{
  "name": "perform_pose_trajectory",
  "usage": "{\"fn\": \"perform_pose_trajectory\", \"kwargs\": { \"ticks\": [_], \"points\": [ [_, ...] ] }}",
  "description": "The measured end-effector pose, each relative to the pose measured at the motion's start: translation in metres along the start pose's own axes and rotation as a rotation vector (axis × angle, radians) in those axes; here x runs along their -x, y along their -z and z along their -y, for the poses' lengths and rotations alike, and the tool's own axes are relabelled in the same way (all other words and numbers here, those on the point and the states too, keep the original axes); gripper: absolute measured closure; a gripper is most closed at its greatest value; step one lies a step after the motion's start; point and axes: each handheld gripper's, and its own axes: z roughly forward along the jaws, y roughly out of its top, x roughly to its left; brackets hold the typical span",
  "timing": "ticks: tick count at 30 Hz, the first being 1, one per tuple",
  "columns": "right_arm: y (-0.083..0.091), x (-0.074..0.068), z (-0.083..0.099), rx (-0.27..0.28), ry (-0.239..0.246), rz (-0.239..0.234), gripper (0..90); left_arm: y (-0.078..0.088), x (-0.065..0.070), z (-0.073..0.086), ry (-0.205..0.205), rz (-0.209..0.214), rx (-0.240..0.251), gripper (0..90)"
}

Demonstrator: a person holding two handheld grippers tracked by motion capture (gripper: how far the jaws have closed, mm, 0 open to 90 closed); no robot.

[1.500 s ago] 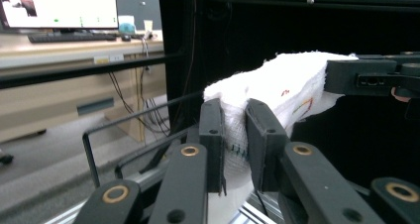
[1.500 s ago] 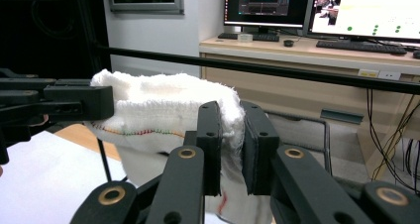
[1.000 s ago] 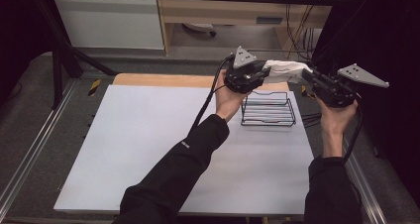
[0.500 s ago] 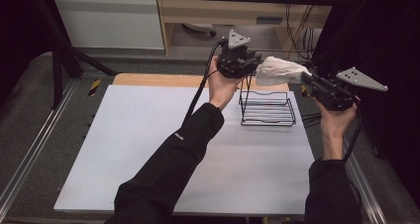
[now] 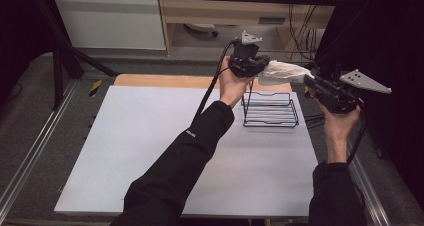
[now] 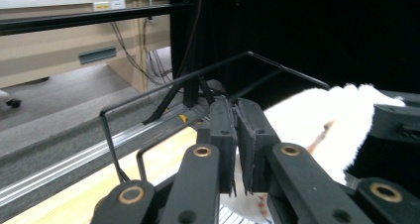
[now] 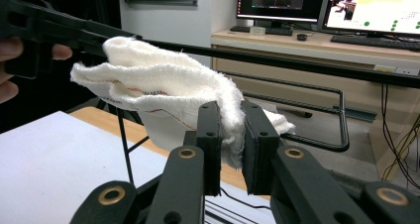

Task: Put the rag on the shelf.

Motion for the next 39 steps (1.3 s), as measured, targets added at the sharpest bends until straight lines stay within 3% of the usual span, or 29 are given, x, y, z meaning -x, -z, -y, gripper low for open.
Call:
{"fn": "perform_pose_trajectory", "kwargs": {
  "ticks": [7,13,20,23,25,30,34,39],
  "points": [
    [0.000,-0.001,0.001,-0.014,-0.009,-0.004,77.9,0.006,0.003,0.017,-0.030,0.039,-0.023,85.9],
    [0.002,-0.002,0.004,-0.029,-0.008,-0.010,74.8,0.004,0.006,0.026,-0.039,0.038,-0.033,86.1],
    [0.009,-0.004,0.000,-0.016,-0.009,-0.034,57.3,-0.002,0.008,0.031,-0.051,0.028,-0.046,87.3],
    [0.008,-0.005,-0.004,-0.017,-0.012,-0.039,56.0,-0.004,0.009,0.034,-0.048,0.029,-0.050,88.2],
    [0.006,-0.007,-0.005,-0.024,-0.007,-0.047,59.6,-0.005,0.009,0.037,-0.050,0.028,-0.055,88.6],
    [-0.011,-0.010,-0.001,-0.105,-0.040,-0.039,81.2,-0.008,0.010,0.043,-0.061,0.022,-0.057,88.8],
    [-0.027,-0.011,0.008,-0.141,-0.058,-0.034,86.0,-0.008,0.011,0.044,-0.078,0.010,-0.050,88.8],
    [-0.036,-0.009,0.015,-0.138,-0.065,-0.010,86.7,-0.010,0.011,0.047,-0.080,0.005,-0.048,88.8]
  ]
}}
